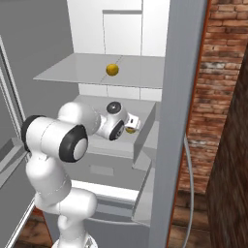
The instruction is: Place one lemon and one chicken drumstick in each tupperware on the nearby counter, to pack two identical lunches.
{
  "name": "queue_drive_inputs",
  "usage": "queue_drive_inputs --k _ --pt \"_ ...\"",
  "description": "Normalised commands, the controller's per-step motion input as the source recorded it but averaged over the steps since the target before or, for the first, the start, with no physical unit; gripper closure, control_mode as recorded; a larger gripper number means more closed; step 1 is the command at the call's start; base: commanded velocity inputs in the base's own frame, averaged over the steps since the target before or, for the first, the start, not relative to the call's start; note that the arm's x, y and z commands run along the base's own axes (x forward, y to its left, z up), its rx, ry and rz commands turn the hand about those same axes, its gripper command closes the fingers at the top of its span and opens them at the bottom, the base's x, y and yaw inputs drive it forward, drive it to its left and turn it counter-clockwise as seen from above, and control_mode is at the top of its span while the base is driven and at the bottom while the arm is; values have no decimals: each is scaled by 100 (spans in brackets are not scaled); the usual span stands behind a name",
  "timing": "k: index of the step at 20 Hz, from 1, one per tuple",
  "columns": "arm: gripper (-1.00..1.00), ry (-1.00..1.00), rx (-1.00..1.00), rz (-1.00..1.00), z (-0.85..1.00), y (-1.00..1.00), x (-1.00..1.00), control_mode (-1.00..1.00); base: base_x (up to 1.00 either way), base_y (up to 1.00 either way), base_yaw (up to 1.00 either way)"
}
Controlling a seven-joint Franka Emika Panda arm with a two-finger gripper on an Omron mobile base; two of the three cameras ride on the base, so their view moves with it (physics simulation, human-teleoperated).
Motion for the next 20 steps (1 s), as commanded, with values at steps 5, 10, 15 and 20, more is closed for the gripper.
queue_drive_inputs --k 5,10,15,20 --pt "-100 1 0 0 -9 -14 34 -100 0 0 0" --pt "-100 2 0 0 -13 -36 15 -100 0 0 0" --pt "-100 1 0 0 -16 -18 9 -100 0 0 0" --pt "-100 2 0 -1 -34 -1 1 -100 0 0 0"
